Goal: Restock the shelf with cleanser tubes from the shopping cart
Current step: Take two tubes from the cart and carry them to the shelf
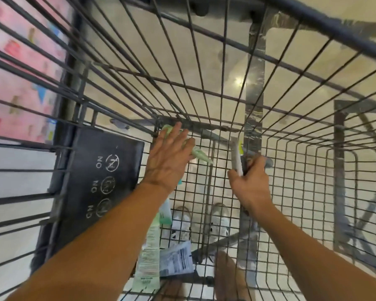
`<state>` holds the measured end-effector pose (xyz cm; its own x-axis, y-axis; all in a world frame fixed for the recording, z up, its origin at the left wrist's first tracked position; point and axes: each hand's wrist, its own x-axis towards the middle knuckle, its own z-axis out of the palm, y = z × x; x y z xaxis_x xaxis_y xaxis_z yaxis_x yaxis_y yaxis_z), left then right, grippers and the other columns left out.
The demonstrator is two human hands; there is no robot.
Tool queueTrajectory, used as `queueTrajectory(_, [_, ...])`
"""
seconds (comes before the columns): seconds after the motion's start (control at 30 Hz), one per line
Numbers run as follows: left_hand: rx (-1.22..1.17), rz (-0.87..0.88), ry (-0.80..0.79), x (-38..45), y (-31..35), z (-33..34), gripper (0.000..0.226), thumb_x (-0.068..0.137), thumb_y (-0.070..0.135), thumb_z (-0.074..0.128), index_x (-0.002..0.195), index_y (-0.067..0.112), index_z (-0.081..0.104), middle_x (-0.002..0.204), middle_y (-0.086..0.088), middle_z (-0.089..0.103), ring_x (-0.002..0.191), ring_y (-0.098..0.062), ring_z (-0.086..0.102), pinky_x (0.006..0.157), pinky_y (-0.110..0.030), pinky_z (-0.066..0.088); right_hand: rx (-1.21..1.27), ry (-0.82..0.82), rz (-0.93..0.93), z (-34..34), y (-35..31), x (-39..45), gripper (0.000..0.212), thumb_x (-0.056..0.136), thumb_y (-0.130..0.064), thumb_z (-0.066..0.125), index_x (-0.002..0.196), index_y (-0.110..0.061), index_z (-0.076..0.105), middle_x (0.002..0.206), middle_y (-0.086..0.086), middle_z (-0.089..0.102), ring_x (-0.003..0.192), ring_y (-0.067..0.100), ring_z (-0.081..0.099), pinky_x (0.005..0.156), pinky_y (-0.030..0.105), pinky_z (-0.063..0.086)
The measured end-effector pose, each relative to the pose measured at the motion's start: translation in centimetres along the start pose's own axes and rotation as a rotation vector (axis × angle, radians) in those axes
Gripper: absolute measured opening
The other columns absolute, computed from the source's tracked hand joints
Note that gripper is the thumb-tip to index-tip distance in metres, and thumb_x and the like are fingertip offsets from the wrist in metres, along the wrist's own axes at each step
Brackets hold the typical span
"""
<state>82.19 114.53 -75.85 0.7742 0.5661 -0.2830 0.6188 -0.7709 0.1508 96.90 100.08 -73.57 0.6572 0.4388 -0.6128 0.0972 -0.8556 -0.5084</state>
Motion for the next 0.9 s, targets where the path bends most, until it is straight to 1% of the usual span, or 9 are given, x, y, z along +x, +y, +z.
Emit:
queueTrajectory(0.1, [-0.06, 0.014, 0.029, 0.4, 1.0, -1.1, 0.048, 0.1, 0.04, 0.033, 0.124, 0.008, 0.059, 0.129, -0.013, 0.064, 0.138, -0.03, 0.045, 0.12, -0.046, 0.025, 0.209, -0.013, 0.016, -0.6, 0.6, -0.6, 0.04, 0.09, -0.025, 0.067, 0.104, -0.018, 0.03, 0.084, 0.005, 0.059, 0.073, 0.028, 0.066, 0.068, 0.046, 0.058])
queueTrajectory(0.17, [-0.121, -0.011, 0.1, 0.2, 2.1, -2.4, 0.041, 0.103, 0.037, 0.035, 0.116, 0.008, 0.061, 0.114, -0.013, 0.067, 0.118, -0.032, 0.058, 0.108, -0.044, 0.038, 0.289, -0.032, 0.009, -1.0, 0.8, -1.1, 0.044, 0.092, -0.042, 0.065, 0.104, -0.019, 0.029, 0.081, -0.001, 0.048, 0.072, 0.02, 0.056, 0.07, 0.042, 0.051])
queueTrajectory(0.3, [-0.633, -0.384, 0.077, -1.3, 4.8, -4.9, 0.035, 0.104, 0.04, 0.039, 0.121, 0.013, 0.052, 0.109, -0.007, 0.058, 0.091, -0.022, 0.053, 0.073, -0.033, 0.038, 0.525, -0.085, 0.099, -1.3, 1.1, -1.8, 0.041, 0.097, -0.065, 0.029, 0.121, -0.032, 0.035, 0.11, -0.002, 0.057, 0.105, 0.018, 0.057, 0.094, 0.04, 0.043])
queueTrajectory(0.43, [-1.023, -0.647, 0.073, -2.8, 5.9, -6.4, 0.029, 0.104, 0.045, 0.037, 0.112, 0.021, 0.052, 0.087, 0.008, 0.051, 0.074, -0.007, 0.049, 0.053, -0.017, 0.033, 0.702, -0.118, 0.15, -2.0, 0.7, -3.1, 0.039, 0.091, -0.066, 0.048, 0.116, -0.039, 0.061, 0.11, 0.001, 0.066, 0.108, 0.025, 0.063, 0.096, 0.043, 0.049])
queueTrajectory(0.53, [-1.2, -0.666, 0.006, -4.1, 6.1, -8.0, 0.028, 0.103, 0.045, 0.042, 0.109, 0.022, 0.057, 0.095, 0.004, 0.062, 0.086, -0.012, 0.061, 0.068, -0.02, 0.044, 0.724, -0.166, 0.139, -3.1, -0.8, -5.0, 0.048, 0.07, -0.073, 0.063, 0.092, -0.031, 0.072, 0.099, 0.003, 0.074, 0.103, 0.029, 0.068, 0.101, 0.055, 0.049])
queueTrajectory(0.63, [-1.331, -0.704, -0.039, -5.6, 6.4, -10.3, 0.022, 0.102, 0.038, 0.048, 0.106, 0.02, 0.062, 0.098, -0.001, 0.068, 0.088, -0.017, 0.064, 0.077, -0.03, 0.051, 0.771, -0.198, 0.124, -5.1, -3.1, -7.0, 0.061, 0.074, -0.062, 0.074, 0.112, -0.016, 0.063, 0.101, 0.004, 0.074, 0.101, 0.025, 0.07, 0.101, 0.056, 0.049])
queueTrajectory(0.7, [-1.351, -0.736, -0.045, -6.6, 6.6, -12.6, 0.013, 0.102, 0.029, 0.051, 0.104, 0.021, 0.061, 0.095, 0.0, 0.067, 0.083, -0.015, 0.064, 0.073, -0.031, 0.053, 0.812, -0.217, 0.137, -6.9, -4.8, -8.3, 0.046, 0.089, -0.037, 0.071, 0.12, -0.006, 0.058, 0.1, 0.006, 0.074, 0.09, 0.018, 0.072, 0.087, 0.049, 0.057])
queueTrajectory(0.8, [-1.393, -0.792, -0.02, -8.5, 7.1, -16.7, 0.011, 0.1, 0.02, 0.052, 0.106, 0.02, 0.061, 0.091, 0.001, 0.066, 0.078, -0.013, 0.063, 0.068, -0.029, 0.053, 0.808, -0.234, 0.155, -9.7, -7.3, -10.7, 0.035, 0.095, -0.015, 0.064, 0.126, -0.005, 0.054, 0.112, 0.012, 0.072, 0.085, 0.017, 0.072, 0.061, 0.034, 0.054])
queueTrajectory(0.9, [-1.444, -0.801, 0.027, -10.9, 7.9, -21.6, 0.021, 0.1, 0.02, 0.053, 0.117, 0.013, 0.062, 0.106, -0.008, 0.069, 0.09, -0.023, 0.068, 0.083, -0.041, 0.058, 0.783, -0.223, 0.101, -13.0, -10.2, -13.5, 0.036, 0.09, -0.011, 0.069, 0.123, -0.007, 0.053, 0.103, 0.009, 0.071, 0.079, 0.017, 0.069, 0.063, 0.037, 0.054])
